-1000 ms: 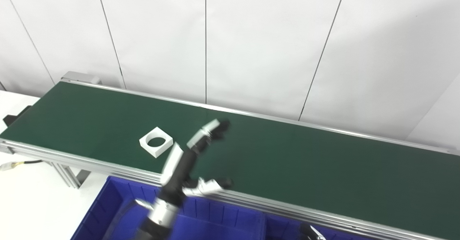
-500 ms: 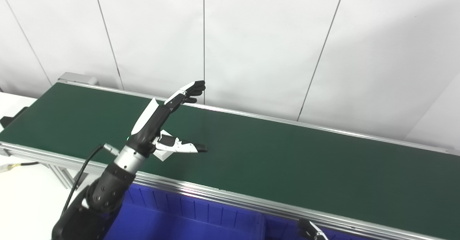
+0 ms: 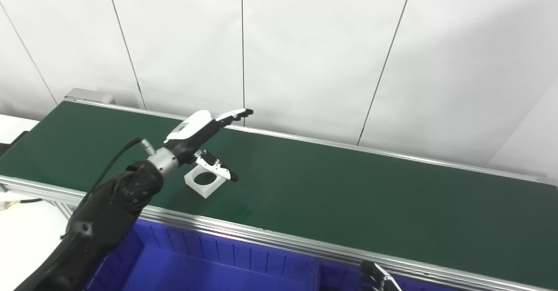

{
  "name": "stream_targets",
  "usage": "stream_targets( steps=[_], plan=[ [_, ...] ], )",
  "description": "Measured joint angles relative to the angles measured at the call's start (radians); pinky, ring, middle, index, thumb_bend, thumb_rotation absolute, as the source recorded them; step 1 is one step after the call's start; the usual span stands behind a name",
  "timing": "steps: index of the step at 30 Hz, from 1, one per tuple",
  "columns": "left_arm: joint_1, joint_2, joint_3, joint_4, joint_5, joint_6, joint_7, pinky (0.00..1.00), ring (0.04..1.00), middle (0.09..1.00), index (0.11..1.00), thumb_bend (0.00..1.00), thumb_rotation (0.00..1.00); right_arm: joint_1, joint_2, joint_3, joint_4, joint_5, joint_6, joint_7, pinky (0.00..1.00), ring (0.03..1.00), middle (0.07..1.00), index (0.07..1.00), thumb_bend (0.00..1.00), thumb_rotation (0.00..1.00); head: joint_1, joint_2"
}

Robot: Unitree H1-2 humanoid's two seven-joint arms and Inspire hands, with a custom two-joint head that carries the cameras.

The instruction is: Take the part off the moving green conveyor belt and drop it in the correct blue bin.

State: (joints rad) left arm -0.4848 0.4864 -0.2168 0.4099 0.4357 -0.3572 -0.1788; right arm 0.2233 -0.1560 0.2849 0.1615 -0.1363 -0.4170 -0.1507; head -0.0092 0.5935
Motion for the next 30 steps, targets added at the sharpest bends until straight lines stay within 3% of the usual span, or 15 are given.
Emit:
stream_targets(
  steps=[4,11,19,30],
  plan=[
    [-0.047,0.001,-0.049,0.049,0.06,0.026,-0.044,0.85,0.921,0.943,0.946,0.87,0.05,0.0,-0.007,-0.003,-0.003,-0.001,0.0,-0.007,0.71,0.792,0.819,0.827,0.67,0.78,0.006,0.011],
    [-0.108,0.002,-0.14,0.132,0.168,0.018,-0.063,0.93,0.931,0.935,0.931,0.91,0.06,0.001,-0.014,-0.002,0.001,0.003,0.0,-0.02,0.76,0.807,0.831,0.851,0.72,0.86,0.032,0.045],
    [-0.134,0.0,-0.231,0.165,0.235,0.012,-0.114,0.94,0.928,0.937,0.933,0.94,0.09,0.0,-0.016,-0.002,0.017,0.023,0.0,-0.025,0.79,0.823,0.844,0.868,0.77,0.91,0.052,0.055],
    [-0.142,-0.014,-0.287,0.167,0.305,0.07,-0.195,0.94,0.929,0.946,0.941,0.91,0.04,0.001,-0.021,-0.004,0.021,0.038,0.0,-0.025,0.8,0.826,0.855,0.877,0.79,0.92,0.078,0.069]
  ],
)
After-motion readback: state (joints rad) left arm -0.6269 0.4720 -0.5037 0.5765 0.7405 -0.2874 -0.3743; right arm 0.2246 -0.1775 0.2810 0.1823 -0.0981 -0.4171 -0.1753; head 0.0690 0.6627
